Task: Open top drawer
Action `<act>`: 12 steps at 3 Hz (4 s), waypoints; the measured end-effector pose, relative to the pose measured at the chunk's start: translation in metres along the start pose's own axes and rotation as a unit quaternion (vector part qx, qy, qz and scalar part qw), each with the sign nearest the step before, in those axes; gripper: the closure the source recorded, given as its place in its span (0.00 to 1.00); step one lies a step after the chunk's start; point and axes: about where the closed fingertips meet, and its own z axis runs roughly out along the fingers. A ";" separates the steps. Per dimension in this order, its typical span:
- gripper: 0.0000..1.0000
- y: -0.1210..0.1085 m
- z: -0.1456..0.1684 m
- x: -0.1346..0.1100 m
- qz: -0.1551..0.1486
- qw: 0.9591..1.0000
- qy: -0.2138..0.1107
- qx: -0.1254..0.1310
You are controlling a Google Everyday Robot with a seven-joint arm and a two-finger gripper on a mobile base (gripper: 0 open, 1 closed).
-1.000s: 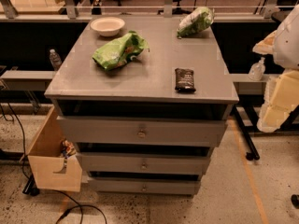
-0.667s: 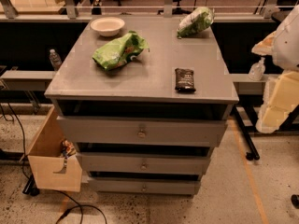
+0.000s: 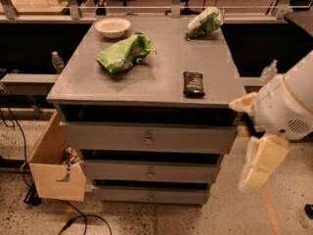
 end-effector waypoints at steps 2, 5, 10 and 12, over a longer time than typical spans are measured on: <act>0.00 0.033 0.057 -0.011 0.000 0.998 -0.040 -0.038; 0.00 -0.048 0.127 0.038 -0.072 0.996 0.044 -0.019; 0.16 -0.143 0.210 0.061 -0.063 0.996 0.064 0.006; 0.63 -0.145 0.225 0.063 -0.060 0.996 0.065 -0.005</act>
Offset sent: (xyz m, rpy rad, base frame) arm -0.0172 0.0307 -0.0380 0.0789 0.0398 0.0294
